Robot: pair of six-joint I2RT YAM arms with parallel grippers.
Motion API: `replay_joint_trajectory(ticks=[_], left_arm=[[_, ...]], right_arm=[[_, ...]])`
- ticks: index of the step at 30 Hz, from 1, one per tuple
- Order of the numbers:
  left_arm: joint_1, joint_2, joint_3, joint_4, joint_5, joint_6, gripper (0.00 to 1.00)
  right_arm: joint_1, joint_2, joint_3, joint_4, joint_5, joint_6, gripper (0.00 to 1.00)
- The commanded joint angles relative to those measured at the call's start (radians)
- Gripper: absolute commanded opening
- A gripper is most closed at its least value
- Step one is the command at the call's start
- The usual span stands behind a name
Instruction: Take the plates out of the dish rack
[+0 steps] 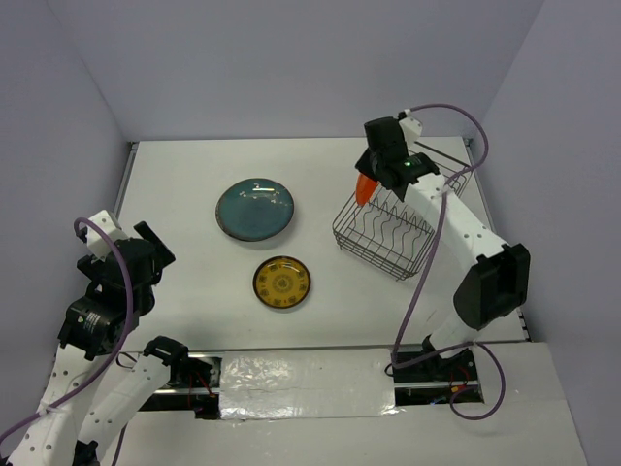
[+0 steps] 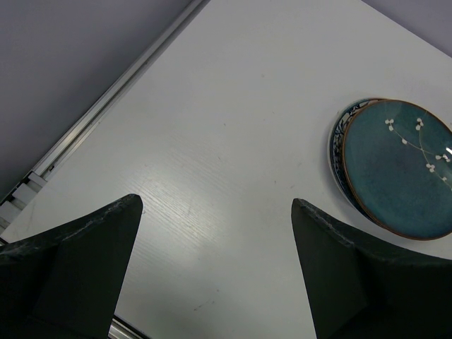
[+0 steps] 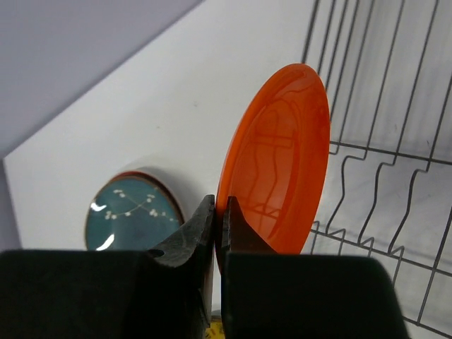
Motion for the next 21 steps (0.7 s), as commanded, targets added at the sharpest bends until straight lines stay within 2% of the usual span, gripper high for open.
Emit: replay_joint_trajectory(ticks=[1, 5, 7, 8, 9, 10, 12, 13, 16, 21], left_arm=[[-0.005, -0.008, 0.002, 0.035, -0.007, 0.015, 1.00], [-0.005, -0.008, 0.004, 0.033, -0.009, 0.012, 1.00], [-0.005, -0.009, 0.005, 0.030, -0.012, 0.009, 1.00], [-0.005, -0.011, 0.005, 0.027, -0.016, 0.007, 1.00], [-0.005, -0.012, 0.005, 0.025, -0.018, 0.006, 1.00], [-0.005, -0.014, 0.005, 0.024, -0.019, 0.001, 1.00], [-0.005, -0.020, 0.008, 0.018, -0.030, -0.004, 0.99], [-0.005, -0.020, 0.010, 0.015, -0.033, -0.011, 1.00], [-0.005, -0.028, 0.017, -0.008, -0.055, -0.033, 1.00], [-0.005, -0.064, 0.022, -0.031, -0.087, -0.060, 1.00]], right_arm=[[-0.006, -0.102, 0.090, 0.027, -0.058, -0.064, 0.00], [0.024, -0.114, 0.164, 0.053, -0.208, -0.227, 0.00], [0.096, -0.093, 0.242, 0.036, -0.269, -0.318, 0.00], [0.130, -0.075, 0.285, -0.031, -0.268, -0.420, 0.00], [0.171, -0.017, 0.388, -0.080, -0.250, -0.474, 0.00], [0.263, 0.020, 0.443, -0.137, -0.187, -0.531, 0.00], [0.358, 0.136, 0.591, -0.316, -0.092, -0.659, 0.00], [0.444, 0.161, 0.609, -0.385, -0.001, -0.691, 0.00], [0.568, 0.206, 0.557, -0.417, 0.086, -0.751, 0.00], [0.697, 0.215, 0.301, -0.346, 0.126, -0.743, 0.00]])
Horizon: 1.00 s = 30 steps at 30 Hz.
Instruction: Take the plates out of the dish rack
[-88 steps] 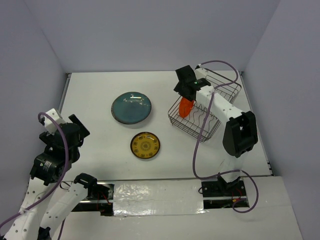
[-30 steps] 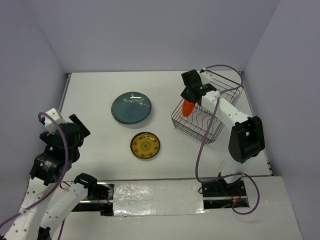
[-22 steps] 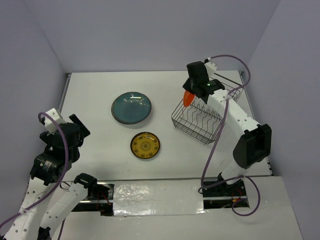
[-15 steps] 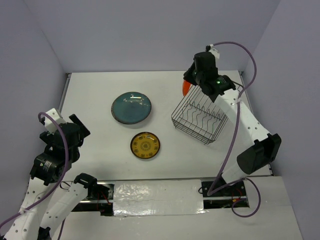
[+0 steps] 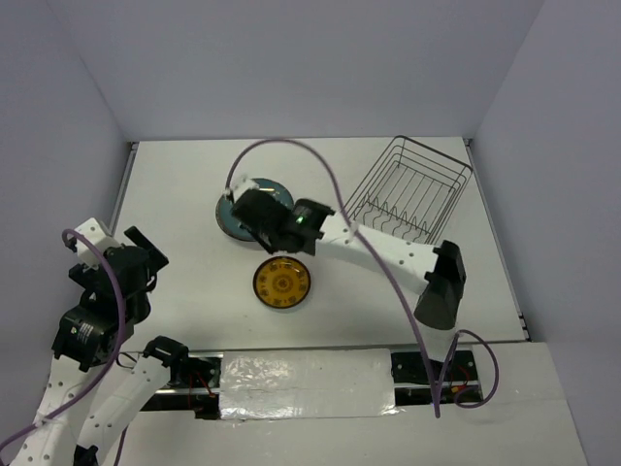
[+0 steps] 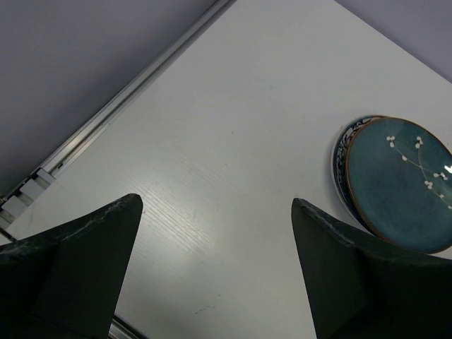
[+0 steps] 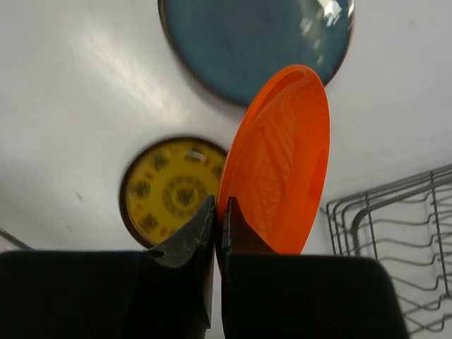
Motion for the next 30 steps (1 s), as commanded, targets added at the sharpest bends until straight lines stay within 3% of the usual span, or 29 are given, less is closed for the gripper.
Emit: replay_joint_trajectory(ticks=[1, 7, 20, 22, 26, 27, 30], left_arm=[[-0.005, -0.035, 0.022, -0.006, -0.049, -0.032, 0.99], [-0.005, -0.036, 0.022, -0.008, -0.050, -0.034, 1.00], [-0.005, -0.030, 0.020, -0.003, -0.044, -0.027, 1.00], [-0.005, -0.029, 0.022, -0.002, -0.043, -0.026, 1.00], [-0.005, -0.025, 0.020, 0.000, -0.041, -0.024, 1.00], [-0.005, -0.025, 0.020, 0.000, -0.041, -0.024, 0.99], [-0.005, -0.027, 0.019, 0.000, -0.041, -0.023, 1.00]], right_arm=[[0.063, 0.009, -0.128, -0.045, 0.110, -0.040, 0.00], [0.172, 0.081, -0.233, -0.011, 0.176, 0.020, 0.00], [0.267, 0.251, -0.152, -0.042, 0.207, 0.068, 0.04], [0.271, 0.264, -0.150, -0.035, 0.212, 0.066, 0.12], [0.272, 0.279, -0.134, -0.049, 0.221, 0.077, 0.45], [0.272, 0.275, -0.135, -0.048, 0.222, 0.077, 0.60], [0.278, 0.258, -0.138, -0.043, 0.206, 0.080, 0.84]])
